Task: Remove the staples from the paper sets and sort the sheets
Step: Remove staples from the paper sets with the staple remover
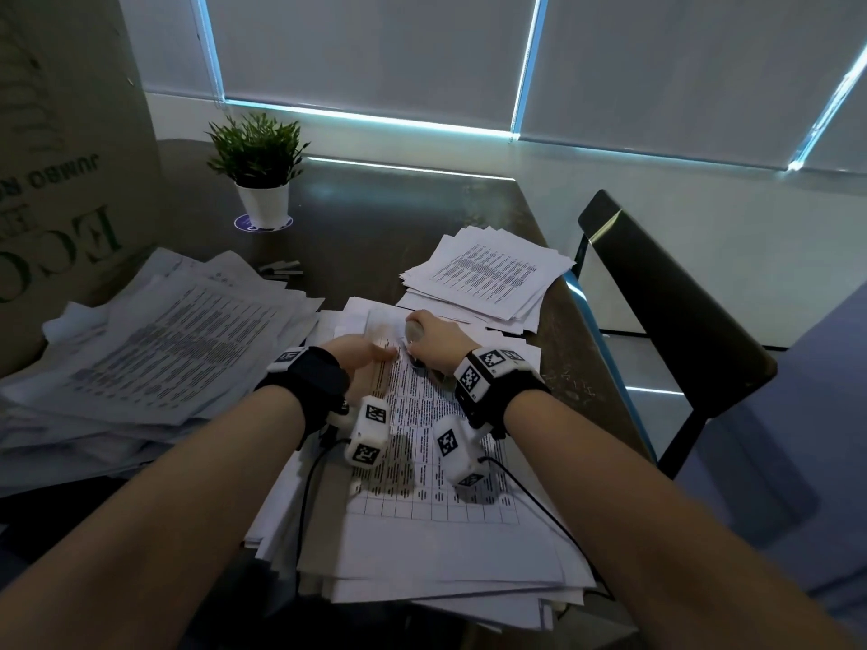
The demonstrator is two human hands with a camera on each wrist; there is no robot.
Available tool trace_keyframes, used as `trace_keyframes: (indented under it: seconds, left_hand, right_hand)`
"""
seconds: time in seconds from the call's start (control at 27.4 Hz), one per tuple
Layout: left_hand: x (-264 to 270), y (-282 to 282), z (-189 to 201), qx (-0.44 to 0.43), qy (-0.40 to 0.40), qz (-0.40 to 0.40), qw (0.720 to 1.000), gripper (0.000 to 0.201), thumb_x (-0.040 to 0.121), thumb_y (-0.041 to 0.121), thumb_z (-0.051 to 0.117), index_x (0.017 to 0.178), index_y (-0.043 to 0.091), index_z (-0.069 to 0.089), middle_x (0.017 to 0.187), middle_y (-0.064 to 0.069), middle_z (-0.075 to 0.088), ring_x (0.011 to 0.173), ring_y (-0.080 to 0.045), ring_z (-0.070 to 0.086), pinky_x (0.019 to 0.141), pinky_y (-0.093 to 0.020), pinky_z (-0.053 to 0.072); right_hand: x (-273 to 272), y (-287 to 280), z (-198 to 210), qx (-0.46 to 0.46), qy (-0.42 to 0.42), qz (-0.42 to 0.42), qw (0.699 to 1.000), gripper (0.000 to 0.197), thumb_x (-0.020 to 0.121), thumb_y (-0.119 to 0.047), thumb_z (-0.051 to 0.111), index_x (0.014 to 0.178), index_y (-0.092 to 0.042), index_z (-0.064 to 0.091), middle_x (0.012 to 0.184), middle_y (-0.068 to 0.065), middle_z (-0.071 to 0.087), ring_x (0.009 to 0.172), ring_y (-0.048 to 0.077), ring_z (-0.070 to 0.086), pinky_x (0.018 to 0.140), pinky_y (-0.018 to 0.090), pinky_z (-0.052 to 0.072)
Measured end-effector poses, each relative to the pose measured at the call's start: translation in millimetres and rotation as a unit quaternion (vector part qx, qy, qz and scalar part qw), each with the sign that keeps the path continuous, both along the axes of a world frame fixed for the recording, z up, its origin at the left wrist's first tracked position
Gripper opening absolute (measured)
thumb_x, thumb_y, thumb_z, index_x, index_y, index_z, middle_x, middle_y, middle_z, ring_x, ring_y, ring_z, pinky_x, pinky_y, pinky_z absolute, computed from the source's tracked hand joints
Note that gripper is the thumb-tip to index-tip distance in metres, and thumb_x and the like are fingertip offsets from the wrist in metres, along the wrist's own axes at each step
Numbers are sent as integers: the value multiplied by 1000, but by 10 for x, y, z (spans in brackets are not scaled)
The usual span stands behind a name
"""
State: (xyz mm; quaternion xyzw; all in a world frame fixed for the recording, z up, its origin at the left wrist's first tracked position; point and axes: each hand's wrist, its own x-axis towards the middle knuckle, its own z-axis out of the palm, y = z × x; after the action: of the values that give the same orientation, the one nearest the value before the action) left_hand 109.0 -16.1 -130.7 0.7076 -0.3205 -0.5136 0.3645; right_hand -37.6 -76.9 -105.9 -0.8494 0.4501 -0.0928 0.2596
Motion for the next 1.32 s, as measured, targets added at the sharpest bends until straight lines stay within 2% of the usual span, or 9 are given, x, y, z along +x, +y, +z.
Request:
trace_keyframes:
  seconds: [0.22, 0.33, 0.48, 0.62, 0.77, 0.84, 0.95, 1.17, 1.32]
  left_hand:
    - [74, -82, -84, 1, -32, -5, 999, 31, 81, 24, 72, 102, 5, 61, 113, -20, 65, 108, -37, 61, 99, -49, 46]
    - [-46, -9, -6, 0, -18, -14, 1000, 20, 88, 20, 66, 97, 4, 59, 92, -15, 61, 83, -29, 57, 84, -41, 47]
    - [-75, 51, 50, 7, 16, -1, 1000, 20, 89, 14, 65, 103, 3, 57, 78, -13, 61, 66, -26, 57, 67, -37, 49]
    - [-52, 70, 34, 31, 24, 8, 999, 70, 71, 33, 79, 128, 2, 52, 120, -23, 59, 109, -43, 57, 93, -46, 47]
    - [311, -346, -528, 51, 43, 8, 998, 127, 22, 45, 95, 135, 9, 50, 142, -13, 49, 130, -37, 44, 102, -56, 38]
    - [519, -555, -814, 56, 57, 2, 997, 131, 17, 39, 98, 135, 9, 48, 140, -15, 50, 127, -39, 48, 100, -60, 40]
    - [328, -362, -557, 45, 24, -3, 999, 132, 14, 47, 95, 132, 7, 51, 138, -19, 51, 126, -43, 48, 100, -60, 40]
    - [121, -130, -151, 56, 0, -12, 998, 113, 20, 37, 94, 121, 1, 59, 113, -21, 64, 104, -38, 61, 99, -54, 44]
    - [-97, 75, 161, 53, -25, -31, 998, 26, 78, 22, 76, 86, 4, 59, 74, -12, 59, 63, -26, 57, 63, -32, 49]
  right_hand:
    - [105, -7, -43, 3, 7, -15, 1000, 43, 101, -31, 48, 138, -12, 36, 127, 22, 58, 116, 38, 56, 94, 37, 45]
    - [185, -64, -29, -3, -24, -69, 997, 37, 102, -27, 45, 135, -12, 37, 125, 22, 60, 114, 39, 57, 82, 35, 39]
    - [194, -99, 58, 25, -34, -32, 999, 46, 99, -26, 52, 141, -14, 38, 131, 18, 58, 116, 35, 57, 89, 32, 42]
    - [-103, -60, 93, 92, -50, -7, 995, 56, 94, -30, 60, 143, -25, 35, 125, 13, 58, 92, 29, 62, 81, 37, 50]
    - [-242, 44, 149, 42, 36, 43, 998, 46, 94, -27, 58, 137, -22, 42, 121, 11, 60, 95, 24, 55, 76, 30, 41]
    - [-195, 98, 158, 34, 39, 37, 998, 42, 98, -30, 54, 136, -17, 41, 112, 11, 58, 90, 24, 53, 74, 28, 36]
    - [-84, 120, 153, 40, 38, 10, 998, 38, 101, -31, 49, 132, -10, 41, 118, 17, 59, 97, 29, 54, 75, 29, 36]
    - [-21, 77, 104, 32, 38, 5, 999, 39, 101, -29, 50, 132, -7, 39, 123, 22, 58, 105, 34, 57, 77, 32, 40]
    - [30, 52, 50, 12, 12, 12, 1000, 44, 100, -22, 48, 141, -11, 34, 125, 24, 58, 111, 37, 58, 89, 36, 45]
